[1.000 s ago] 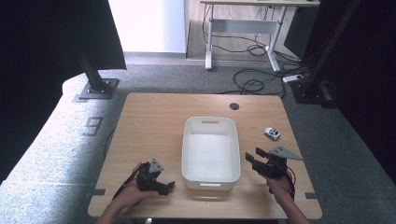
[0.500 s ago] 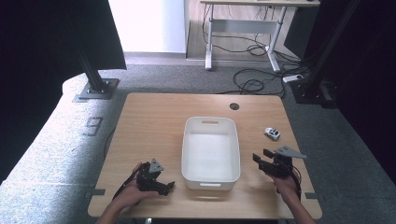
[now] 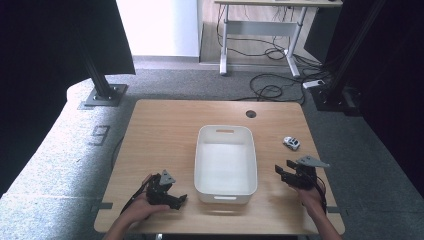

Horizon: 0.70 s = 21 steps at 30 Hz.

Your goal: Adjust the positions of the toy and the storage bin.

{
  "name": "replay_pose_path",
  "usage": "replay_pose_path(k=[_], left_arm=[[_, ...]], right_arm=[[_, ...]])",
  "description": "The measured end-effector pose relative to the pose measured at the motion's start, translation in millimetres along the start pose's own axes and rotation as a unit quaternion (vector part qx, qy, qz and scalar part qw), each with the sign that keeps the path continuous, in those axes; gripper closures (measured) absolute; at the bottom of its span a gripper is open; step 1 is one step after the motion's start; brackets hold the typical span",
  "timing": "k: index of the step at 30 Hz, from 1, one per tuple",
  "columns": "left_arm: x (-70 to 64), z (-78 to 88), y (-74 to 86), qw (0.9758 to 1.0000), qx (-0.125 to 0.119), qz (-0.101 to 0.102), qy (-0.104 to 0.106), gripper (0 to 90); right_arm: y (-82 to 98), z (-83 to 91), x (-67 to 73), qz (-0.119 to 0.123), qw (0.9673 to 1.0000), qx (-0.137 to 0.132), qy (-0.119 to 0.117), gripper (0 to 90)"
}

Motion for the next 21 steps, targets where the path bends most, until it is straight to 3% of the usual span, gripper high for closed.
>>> replay_pose_path(k=[13, 18, 21], left_arm=[[0.0, 0.0, 0.0, 1.0000, 0.000, 0.000, 0.000, 0.0], [0.0, 0.0, 0.0, 1.0000, 0.000, 0.000, 0.000, 0.0], [0.0, 0.0, 0.0, 1.0000, 0.000, 0.000, 0.000, 0.0]], right_arm=[[6.3, -3.5, -14.2, -0.007, 0.9997, 0.022, 0.010, 33.8], [4.1, -2.3, -15.1, -0.024, 0.9995, 0.017, 0.013, 33.4], [1.3, -1.8, -13.8, -0.020, 0.9996, 0.015, 0.012, 32.2]])
Point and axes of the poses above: each handheld gripper's, and its own axes: z roughly backward along the jaws, y roughly out of its underside, x roughly to its left, the point moved 7 cm from there along -z, roughly forward along the jaws, and after that the axes turned 3 degrees about z, right-handed, at the moved point
